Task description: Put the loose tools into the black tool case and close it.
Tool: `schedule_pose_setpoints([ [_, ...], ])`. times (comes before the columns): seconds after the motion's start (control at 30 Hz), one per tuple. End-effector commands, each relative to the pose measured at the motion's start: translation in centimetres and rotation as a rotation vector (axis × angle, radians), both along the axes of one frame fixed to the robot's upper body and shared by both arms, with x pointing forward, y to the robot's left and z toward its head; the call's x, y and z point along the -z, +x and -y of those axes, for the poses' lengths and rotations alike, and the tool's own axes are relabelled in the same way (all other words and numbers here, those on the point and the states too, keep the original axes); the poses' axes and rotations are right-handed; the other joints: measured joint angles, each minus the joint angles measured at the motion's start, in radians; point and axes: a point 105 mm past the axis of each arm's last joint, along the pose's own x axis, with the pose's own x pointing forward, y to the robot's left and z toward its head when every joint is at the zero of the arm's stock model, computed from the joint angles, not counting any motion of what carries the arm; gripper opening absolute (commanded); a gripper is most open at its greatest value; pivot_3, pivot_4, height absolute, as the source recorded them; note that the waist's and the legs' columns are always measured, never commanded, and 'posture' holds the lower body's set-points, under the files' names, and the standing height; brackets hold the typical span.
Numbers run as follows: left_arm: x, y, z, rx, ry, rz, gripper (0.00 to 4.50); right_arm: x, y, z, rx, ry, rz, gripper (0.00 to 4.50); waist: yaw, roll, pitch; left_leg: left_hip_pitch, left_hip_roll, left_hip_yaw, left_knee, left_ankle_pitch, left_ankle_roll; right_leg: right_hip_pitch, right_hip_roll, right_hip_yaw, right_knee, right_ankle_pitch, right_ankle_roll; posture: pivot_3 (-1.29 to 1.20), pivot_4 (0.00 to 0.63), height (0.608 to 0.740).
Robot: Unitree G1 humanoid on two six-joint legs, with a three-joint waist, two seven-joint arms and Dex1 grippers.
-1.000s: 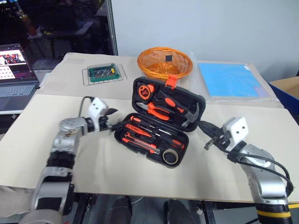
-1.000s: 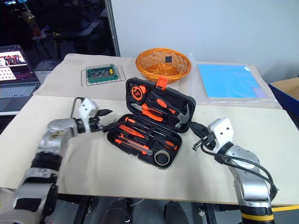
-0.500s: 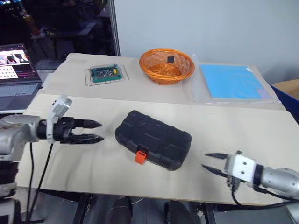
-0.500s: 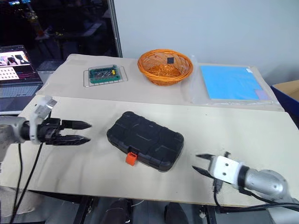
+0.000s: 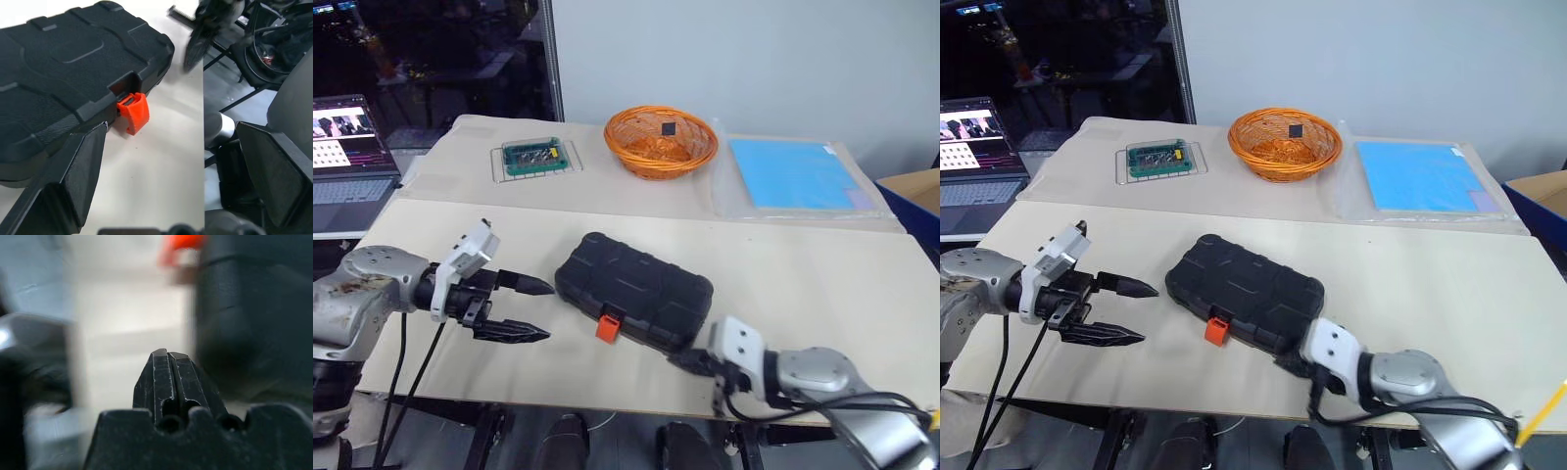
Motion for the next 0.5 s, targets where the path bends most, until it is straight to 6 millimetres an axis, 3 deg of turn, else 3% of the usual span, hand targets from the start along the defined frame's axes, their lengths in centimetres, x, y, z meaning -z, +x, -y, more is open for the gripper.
schedule_pose_setpoints([
  [0.03, -0.7, 0.1, 0.4, -0.013, -0.004, 0.086, 4.5, -1.5, 5.0, 1.7, 0.31, 0.027, 0.146, 0.02, 0.0, -0.001, 0.0, -0.001, 0.0, 0.0, 0.0, 0.0, 0.0, 0.001, 0.0, 0.0, 0.0, 0.001, -0.001, 0.0, 0.15, 0.74],
  [0.17, -0.6, 0.7, 0.7, -0.068, -0.026, 0.116, 4.5, -2.9, 8.6, 2.3, 0.499, 0.081, 0.226, 0.02, -0.005, -0.001, 0.0, -0.005, 0.001, 0.001, 0.001, 0.0, 0.001, -0.002, 0.001, 0.001, 0.001, 0.005, -0.001, 0.0, 0.15, 0.74],
  [0.3, -0.5, 2.0, 1.4, -0.17, -0.072, 0.156, 4.5, -4.5, 14.5, 3.0, 0.664, 0.144, 0.277, 0.02, -0.015, -0.001, 0.0, -0.004, 0.002, 0.001, 0.001, 0.001, 0.002, -0.002, 0.002, 0.0, 0.001, 0.006, 0.001, 0.0, 0.15, 0.74],
  [0.43, -0.6, 3.7, 2.2, -0.265, -0.107, 0.208, 4.5, -5.4, 19.0, 2.9, 0.685, 0.138, 0.315, 0.02, -0.021, -0.001, 0.001, -0.004, 0.002, 0.001, 0.002, 0.003, 0.004, -0.002, 0.003, 0.0, 0.001, 0.01, 0.001, 0.0, 0.15, 0.74],
  [0.5, -0.6, 4.4, 2.7, -0.29, -0.112, 0.231, 4.5, -5.3, 19.9, 2.7, 0.654, 0.133, 0.289, 0.02, -0.021, -0.001, 0.001, -0.004, 0.002, 0.001, 0.001, 0.006, 0.01, -0.002, 0.003, 0.0, 0.001, 0.01, 0.001, 0.0, 0.15, 0.74],
])
